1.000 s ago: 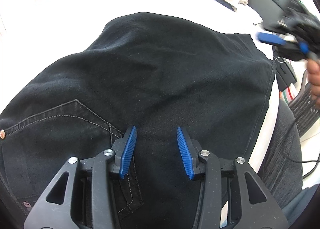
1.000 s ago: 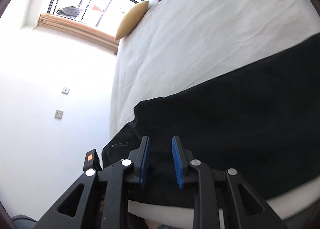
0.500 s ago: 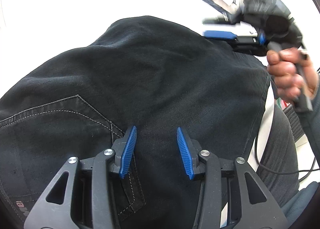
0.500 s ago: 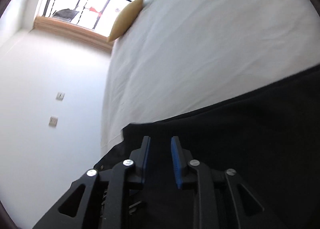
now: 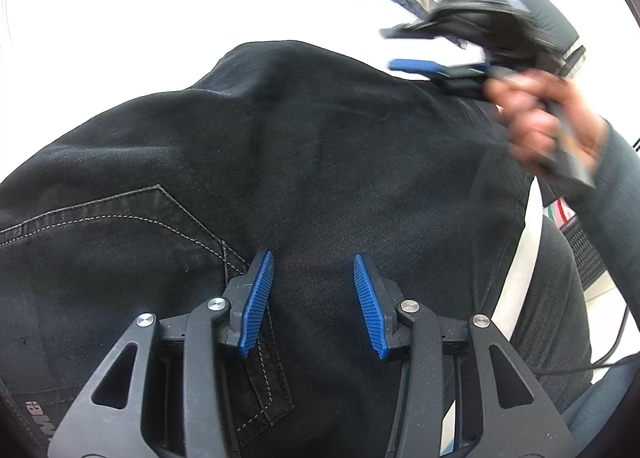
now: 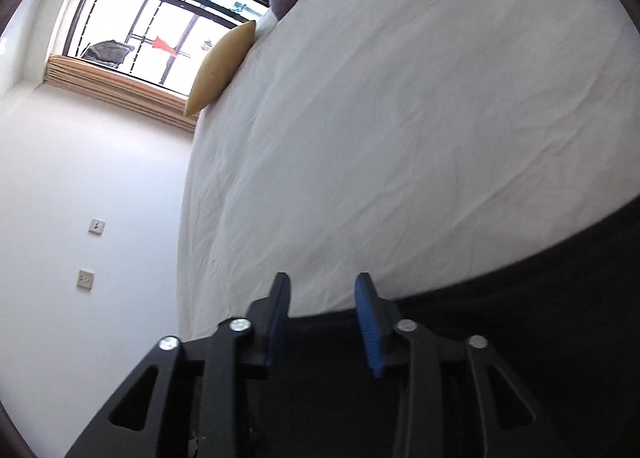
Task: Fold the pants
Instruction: 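Release and regrasp the jeans edge with the right tool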
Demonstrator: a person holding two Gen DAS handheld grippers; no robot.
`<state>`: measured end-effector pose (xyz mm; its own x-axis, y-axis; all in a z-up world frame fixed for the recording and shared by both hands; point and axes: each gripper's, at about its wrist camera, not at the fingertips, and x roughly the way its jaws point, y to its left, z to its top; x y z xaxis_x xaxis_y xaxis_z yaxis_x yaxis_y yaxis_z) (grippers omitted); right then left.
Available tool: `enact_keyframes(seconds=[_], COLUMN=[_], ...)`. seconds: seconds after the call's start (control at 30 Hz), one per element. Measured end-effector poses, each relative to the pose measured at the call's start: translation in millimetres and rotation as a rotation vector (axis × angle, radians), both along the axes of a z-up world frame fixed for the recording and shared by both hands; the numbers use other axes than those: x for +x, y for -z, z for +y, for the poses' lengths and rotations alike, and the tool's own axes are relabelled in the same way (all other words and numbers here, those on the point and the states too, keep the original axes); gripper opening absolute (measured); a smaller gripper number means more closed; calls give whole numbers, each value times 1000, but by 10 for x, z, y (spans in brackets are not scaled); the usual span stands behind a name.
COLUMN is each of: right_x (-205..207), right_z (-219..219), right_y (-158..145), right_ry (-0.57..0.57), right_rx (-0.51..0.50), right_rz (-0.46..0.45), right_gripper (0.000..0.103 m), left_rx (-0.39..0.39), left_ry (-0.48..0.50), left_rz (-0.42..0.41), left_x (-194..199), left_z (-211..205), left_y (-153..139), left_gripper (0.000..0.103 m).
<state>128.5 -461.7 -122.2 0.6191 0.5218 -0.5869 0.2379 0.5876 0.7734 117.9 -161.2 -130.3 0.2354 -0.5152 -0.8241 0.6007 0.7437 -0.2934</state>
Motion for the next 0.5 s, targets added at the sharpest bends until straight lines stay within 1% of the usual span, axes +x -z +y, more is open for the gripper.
enact_keyframes(seconds=[0.07,0.1,0.13,0.17,0.2,0.27,0.3,0.33,0.37,0.4,0.43,0.47,0.5], right_x=[-282,-399,-513,-632,-752,-1034,-1197,-1346,-1507,-1641,-1804,-1981,-2162], right_z=[177,320,389,368,257,-228,-534,-792,-1052,-1280,-1518,-1729,-1888], right_y=[-41,-4,72,176,290,497,531,495,433,372,298,204,86], right_ry=[-82,-136,-166,-157,-120,19,99,169,238,309,383,461,539], right_rx=[67,79,69,52,69,169,180,148,77,8,-60,-125,-170], right_rz=[-24,-17,7,38,54,85,89,78,84,112,150,181,188], right_gripper=[58,58,58,56,35,14,13,13,13,15,19,33,49], left_rx=[3,7,13,20,28,43,47,50,54,59,65,71,77], left_ry=[-2,-2,0,1,3,4,3,-1,-4,-6,-7,-10,-12], left_rz=[-1,-1,-2,-3,-3,-8,-10,-11,-12,-14,-16,-17,-18], left_x=[27,27,23,15,16,2,13,15,16,16,10,5,16], left_z=[37,39,43,27,19,-34,-13,-14,-32,-32,-33,-39,-62], left_y=[-14,-18,-22,-29,-49,-78,-84,-87,-91,-93,-99,-103,-94], left_gripper=[41,41,41,41,41,41,41,41,41,41,41,41,41])
